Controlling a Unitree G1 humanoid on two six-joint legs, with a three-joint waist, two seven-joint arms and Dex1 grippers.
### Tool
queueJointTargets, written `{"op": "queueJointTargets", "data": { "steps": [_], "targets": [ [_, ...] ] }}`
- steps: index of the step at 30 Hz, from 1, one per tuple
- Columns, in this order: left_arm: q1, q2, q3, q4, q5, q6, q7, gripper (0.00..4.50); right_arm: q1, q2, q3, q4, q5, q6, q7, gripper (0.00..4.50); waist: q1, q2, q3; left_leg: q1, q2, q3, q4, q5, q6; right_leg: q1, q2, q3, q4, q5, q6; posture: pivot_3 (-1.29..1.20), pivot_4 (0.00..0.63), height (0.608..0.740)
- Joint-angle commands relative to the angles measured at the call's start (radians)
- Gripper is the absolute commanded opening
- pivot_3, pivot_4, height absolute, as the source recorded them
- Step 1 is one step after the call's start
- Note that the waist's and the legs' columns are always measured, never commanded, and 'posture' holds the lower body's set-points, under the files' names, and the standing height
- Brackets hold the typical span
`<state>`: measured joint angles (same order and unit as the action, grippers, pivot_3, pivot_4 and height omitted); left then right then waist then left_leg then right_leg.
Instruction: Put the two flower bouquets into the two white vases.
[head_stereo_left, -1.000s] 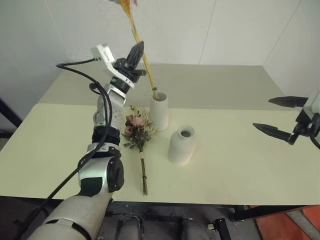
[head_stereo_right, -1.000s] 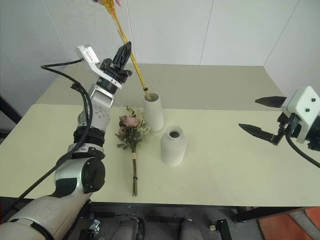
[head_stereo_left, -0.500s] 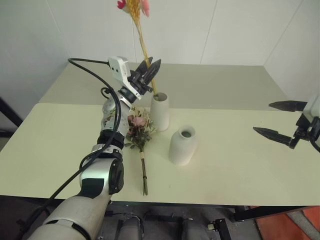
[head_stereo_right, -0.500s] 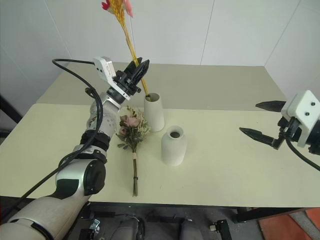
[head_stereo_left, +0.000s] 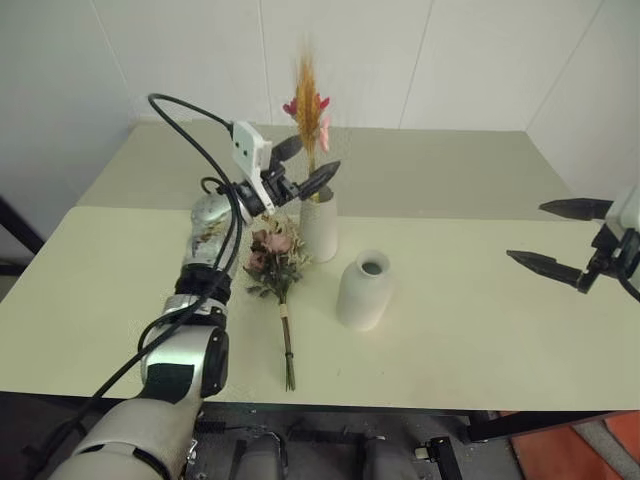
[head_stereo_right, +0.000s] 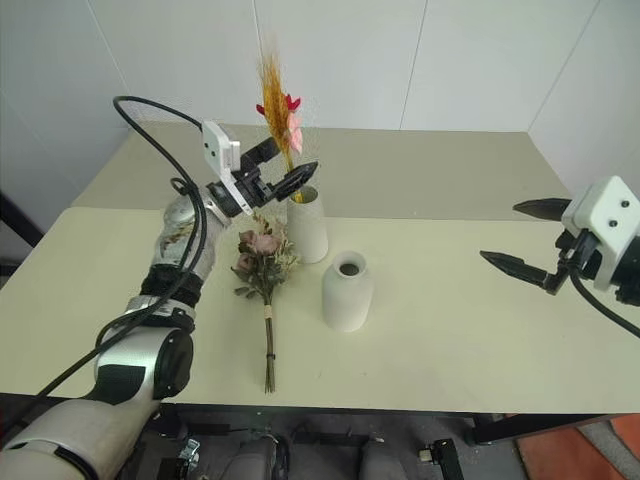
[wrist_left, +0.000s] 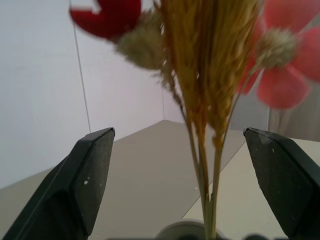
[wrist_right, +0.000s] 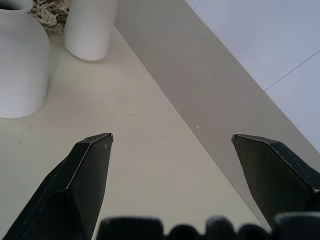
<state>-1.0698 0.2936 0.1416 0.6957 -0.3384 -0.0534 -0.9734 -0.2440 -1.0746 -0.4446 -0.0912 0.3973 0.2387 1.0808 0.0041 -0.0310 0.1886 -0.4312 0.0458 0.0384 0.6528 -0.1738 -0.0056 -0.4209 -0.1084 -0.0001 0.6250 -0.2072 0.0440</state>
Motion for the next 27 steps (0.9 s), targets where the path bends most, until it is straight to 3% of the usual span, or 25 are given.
{"op": "queueJointTargets", "data": {
  "steps": [1, 8, 13, 17, 21, 23, 27],
  "targets": [
    [0.037, 0.077, 0.04, -0.23, -0.117, 0.142, -0.057, 4.49, -0.009, -0.022, -0.033, -0.005, 0.002, -0.017, -0.001, 4.5, -0.006, 0.0, 0.0, 0.0, 0.0, 0.0, 0.0, 0.0, 0.0, 0.0, 0.0, 0.0, 0.0, 0.0, 0.0, 0.0, 0.15, 0.74],
    [0.254, 0.252, 0.111, -0.625, -0.259, 0.428, 0.003, 4.49, -0.046, -0.023, 0.006, 0.013, 0.001, -0.012, 0.008, 4.5, -0.02, 0.001, 0.0, 0.002, 0.001, 0.0, 0.0, 0.0, 0.0, 0.001, 0.0, 0.001, 0.002, 0.0, 0.0, 0.0, 0.15, 0.74],
    [0.413, 0.292, 0.175, -0.908, -0.277, 0.626, 0.273, 4.49, -0.064, -0.015, 0.035, 0.029, -0.004, -0.023, 0.012, 4.5, -0.016, 0.001, 0.0, 0.002, 0.001, 0.0, 0.001, 0.0, 0.0, 0.001, 0.0, 0.001, 0.002, -0.001, 0.001, 0.0, 0.15, 0.74],
    [0.473, 0.382, 0.132, -1.14, -0.228, 0.99, 0.53, 4.49, -0.094, -0.017, 0.061, 0.05, -0.005, -0.022, 0.017, 4.5, -0.015, 0.0, 0.0, 0.002, 0.001, 0.0, 0.001, 0.0, 0.0, 0.001, 0.0, 0.001, 0.002, -0.001, 0.002, 0.0, 0.15, 0.74],
    [0.404, 0.291, 0.188, -1.276, -0.297, 1.556, 0.728, 4.49, -0.141, -0.025, 0.102, 0.083, -0.013, -0.025, 0.034, 4.5, -0.014, 0.0, 0.0, 0.002, 0.001, 0.0, 0.002, 0.0, 0.0, 0.002, 0.0, 0.001, 0.003, -0.005, 0.007, 0.0, 0.15, 0.74],
    [0.43, 0.27, 0.217, -1.265, -0.382, 1.66, 0.796, 4.49, -0.165, -0.026, 0.117, 0.099, -0.017, -0.029, 0.041, 4.5, -0.017, 0.0, 0.0, 0.003, 0.0, -0.001, 0.003, 0.0, 0.0, 0.002, 0.0, 0.001, 0.003, -0.005, 0.008, 0.0, 0.15, 0.74],
    [0.561, 0.353, 0.201, -1.192, -0.762, 1.668, 1.035, 4.49, -0.204, -0.018, 0.148, 0.139, -0.029, -0.045, 0.053, 4.5, -0.031, 0.0, 0.0, 0.005, 0.001, 0.0, 0.0, -0.001, 0.001, 0.0, 0.002, 0.006, 0.004, -0.005, 0.007, 0.0, 0.15, 0.74]
  ]
}}
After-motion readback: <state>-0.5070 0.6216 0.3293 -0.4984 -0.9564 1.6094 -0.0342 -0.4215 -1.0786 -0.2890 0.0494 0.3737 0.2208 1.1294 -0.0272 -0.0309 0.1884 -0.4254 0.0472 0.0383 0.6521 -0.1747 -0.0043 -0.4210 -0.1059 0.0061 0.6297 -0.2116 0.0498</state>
